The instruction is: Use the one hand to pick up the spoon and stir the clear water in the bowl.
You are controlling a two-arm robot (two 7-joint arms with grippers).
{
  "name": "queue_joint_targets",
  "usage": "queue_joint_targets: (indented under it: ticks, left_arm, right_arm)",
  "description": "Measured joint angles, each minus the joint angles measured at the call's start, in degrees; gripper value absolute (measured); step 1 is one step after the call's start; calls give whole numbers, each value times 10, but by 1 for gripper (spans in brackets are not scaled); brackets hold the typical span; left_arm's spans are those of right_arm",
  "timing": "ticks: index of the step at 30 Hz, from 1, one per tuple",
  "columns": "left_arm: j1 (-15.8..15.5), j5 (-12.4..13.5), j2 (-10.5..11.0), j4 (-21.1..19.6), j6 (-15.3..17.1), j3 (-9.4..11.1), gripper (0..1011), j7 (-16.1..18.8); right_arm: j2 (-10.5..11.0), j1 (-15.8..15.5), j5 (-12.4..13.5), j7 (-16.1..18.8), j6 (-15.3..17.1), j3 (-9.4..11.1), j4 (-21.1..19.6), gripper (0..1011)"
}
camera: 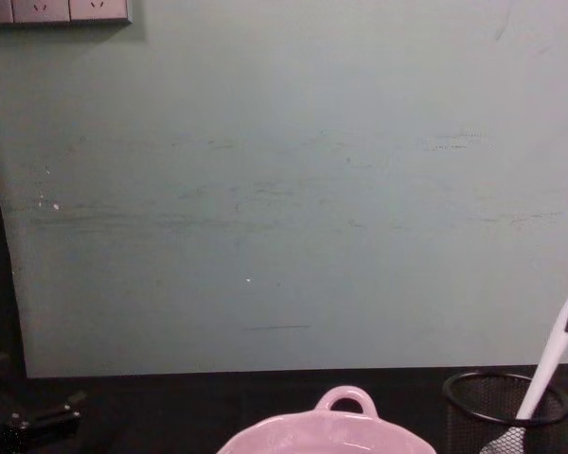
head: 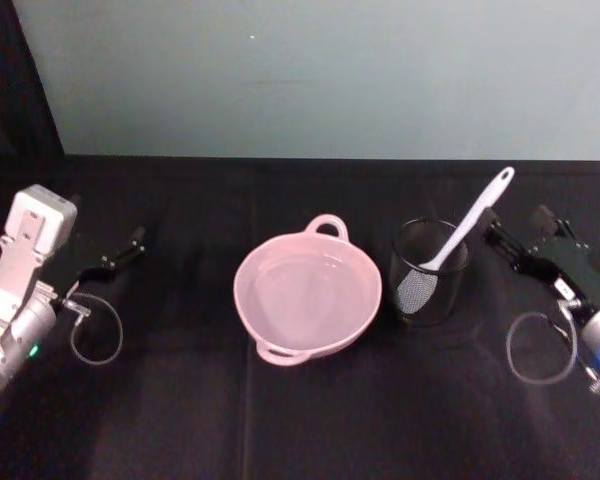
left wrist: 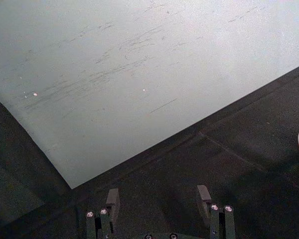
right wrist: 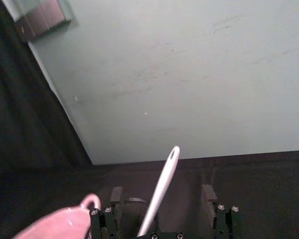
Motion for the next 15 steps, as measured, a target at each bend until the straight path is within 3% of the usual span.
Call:
queue_joint_targets:
  ticks: [4, 9, 10, 11, 12, 15]
  left_arm:
    - [0, 0, 0, 0, 0, 0, 1011, 0]
    - [0, 0, 0, 0, 0, 0, 1011, 0]
    - [0, 0, 0, 0, 0, 0, 1011, 0]
    - [0, 0, 0, 0, 0, 0, 1011, 0]
    - [0, 0, 0, 0, 0, 0, 1011, 0]
    - [0, 0, 0, 0, 0, 0, 1011, 0]
  right_arm:
    - [-28, 24, 50, 24, 27, 13, 27, 1002]
    - [-48, 47, 89, 39, 55, 25, 54, 1002]
    - [-57, 60, 117, 50, 74, 30, 70, 1002]
    - [-57, 60, 117, 50, 74, 30, 70, 1003]
    - [-60, 68, 136, 55, 87, 31, 80, 1003]
    - [-63, 81, 161, 64, 103, 32, 96, 1003]
